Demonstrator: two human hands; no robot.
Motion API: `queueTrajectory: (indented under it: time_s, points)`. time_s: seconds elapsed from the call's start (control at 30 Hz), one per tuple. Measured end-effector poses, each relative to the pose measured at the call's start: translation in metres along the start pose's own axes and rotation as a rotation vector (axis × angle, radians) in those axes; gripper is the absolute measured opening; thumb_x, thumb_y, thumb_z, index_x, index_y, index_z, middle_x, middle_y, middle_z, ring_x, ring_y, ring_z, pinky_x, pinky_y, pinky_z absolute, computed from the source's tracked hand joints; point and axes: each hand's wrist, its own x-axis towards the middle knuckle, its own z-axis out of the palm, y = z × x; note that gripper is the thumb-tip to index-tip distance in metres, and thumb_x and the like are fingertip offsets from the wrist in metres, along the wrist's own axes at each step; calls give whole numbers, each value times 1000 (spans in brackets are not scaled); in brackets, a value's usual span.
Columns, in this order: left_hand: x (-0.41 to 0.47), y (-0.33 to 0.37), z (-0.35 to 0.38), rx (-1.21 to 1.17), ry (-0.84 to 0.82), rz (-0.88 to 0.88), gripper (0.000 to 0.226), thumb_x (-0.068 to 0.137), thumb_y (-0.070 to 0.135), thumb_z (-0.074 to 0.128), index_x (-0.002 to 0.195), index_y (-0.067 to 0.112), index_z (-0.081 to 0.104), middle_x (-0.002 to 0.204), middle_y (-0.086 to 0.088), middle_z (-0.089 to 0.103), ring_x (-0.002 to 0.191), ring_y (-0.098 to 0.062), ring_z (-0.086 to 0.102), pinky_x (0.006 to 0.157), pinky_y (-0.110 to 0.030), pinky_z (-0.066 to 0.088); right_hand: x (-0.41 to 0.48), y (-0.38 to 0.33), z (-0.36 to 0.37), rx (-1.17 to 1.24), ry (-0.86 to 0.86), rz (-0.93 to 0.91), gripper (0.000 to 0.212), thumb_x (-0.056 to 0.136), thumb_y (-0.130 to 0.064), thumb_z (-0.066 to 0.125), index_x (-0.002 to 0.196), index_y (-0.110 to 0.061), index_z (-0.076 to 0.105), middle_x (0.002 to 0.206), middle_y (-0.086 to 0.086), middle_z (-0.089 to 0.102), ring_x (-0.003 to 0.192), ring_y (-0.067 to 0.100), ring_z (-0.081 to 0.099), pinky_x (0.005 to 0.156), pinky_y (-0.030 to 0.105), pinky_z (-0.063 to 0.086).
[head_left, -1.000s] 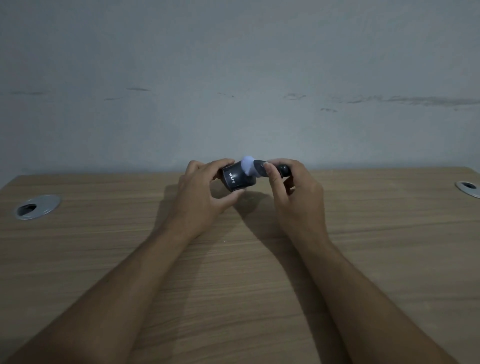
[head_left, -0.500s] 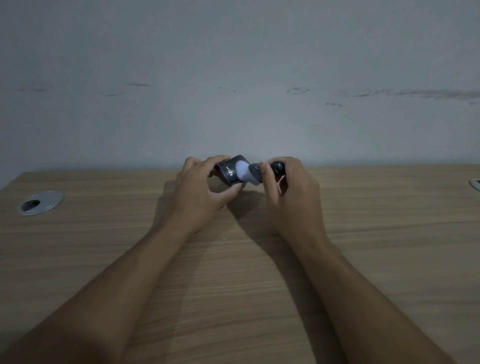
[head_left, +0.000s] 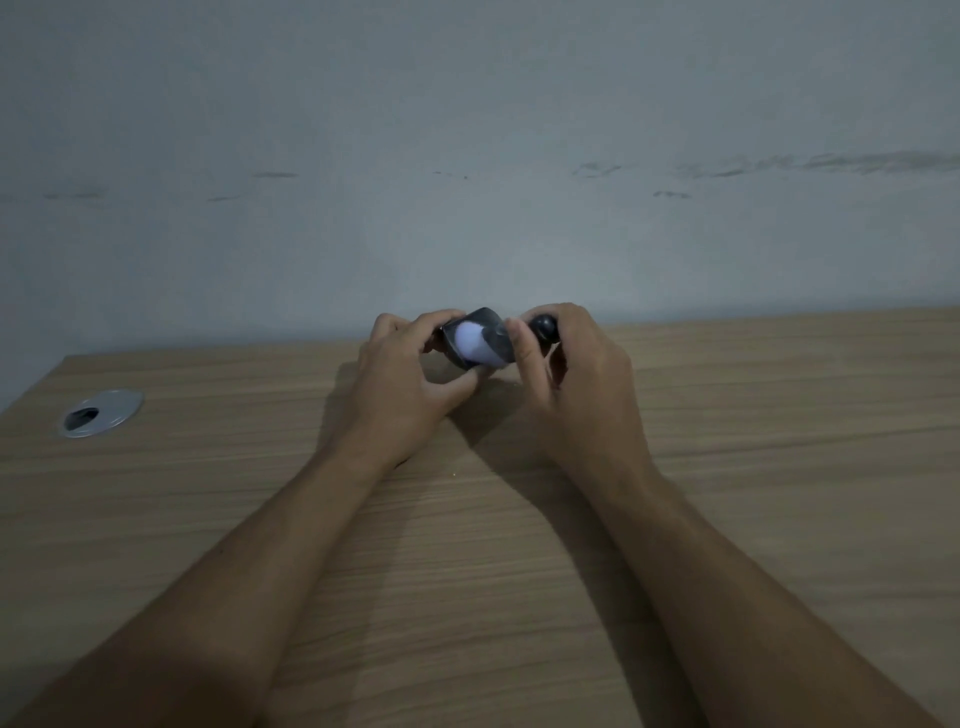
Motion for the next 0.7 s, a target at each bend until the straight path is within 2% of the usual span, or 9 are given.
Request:
queueTrajectory:
  time_s: [0.1, 0.2, 0.33, 0.4, 0.47, 0.53, 0.6, 0.67, 0.7]
  points:
    - [-2, 3, 0, -20, 21, -3, 58, 78, 51, 88, 133, 43, 69, 106, 18, 52, 109, -2, 61, 87, 0, 39, 4, 14, -4, -50, 57, 107, 23, 108, -35, 67, 112, -13, 74, 98, 1, 75, 79, 18, 67, 75, 34, 52]
    - [-2, 3, 0, -11, 13, 8, 59, 78, 54, 87, 133, 43, 69, 107, 21, 53, 113, -5, 61, 94, -12, 45, 6, 15, -5, -16, 59, 138, 23, 109, -35, 65, 112, -14, 74, 97, -2, 76, 77, 12, 64, 75, 27, 51]
    - [0, 4, 1, 5, -16, -30, 60, 76, 52, 82, 134, 43, 69, 107, 12, 53, 108, -12, 62, 79, -6, 38, 3, -1, -2, 23, -9, -2, 22, 110, -30, 64, 112, -10, 72, 96, -2, 75, 79, 11, 66, 72, 16, 47]
    - [1, 3, -1, 15, -37, -48, 60, 80, 41, 85, 138, 41, 67, 113, 7, 52, 107, -15, 60, 71, -6, 37, 1, -9, 4, 39, -38, -82, 18, 109, -25, 66, 110, -8, 71, 96, 0, 74, 78, 10, 64, 73, 8, 44]
    - [1, 3, -2, 17, -34, -50, 59, 83, 35, 86, 138, 41, 66, 111, 10, 50, 106, -12, 57, 69, -3, 38, 1, -9, 6, 17, -44, -113, 18, 109, -24, 67, 110, -7, 71, 97, 1, 74, 80, 10, 63, 73, 7, 43]
    - [0, 3, -3, 21, -5, -25, 58, 82, 43, 86, 137, 43, 66, 104, 18, 48, 103, -5, 54, 75, 6, 34, 4, -1, 4, -25, -17, -57, 21, 109, -29, 67, 110, -8, 71, 96, -2, 72, 79, 7, 60, 72, 7, 41]
    - [-1, 4, -3, 20, 3, -12, 61, 82, 51, 86, 139, 43, 65, 102, 24, 47, 103, 0, 53, 79, 10, 30, 10, 12, -1, -60, 35, 88, 25, 110, -35, 65, 109, -11, 73, 90, -7, 68, 73, 4, 54, 68, 10, 39]
    - [-3, 5, -2, 17, -4, 37, 62, 83, 47, 88, 140, 38, 65, 101, 37, 45, 109, -2, 57, 87, 2, 36, 13, 22, -5, -47, 85, 223, 29, 110, -41, 63, 106, -13, 73, 79, -13, 64, 65, 3, 55, 65, 14, 40]
    - [-4, 5, -2, 32, -17, 72, 62, 83, 42, 89, 140, 35, 65, 101, 40, 46, 113, -5, 58, 92, -6, 40, 13, 22, -5, -29, 90, 235, 30, 110, -42, 62, 106, -14, 73, 76, -15, 62, 65, -4, 58, 64, 10, 40]
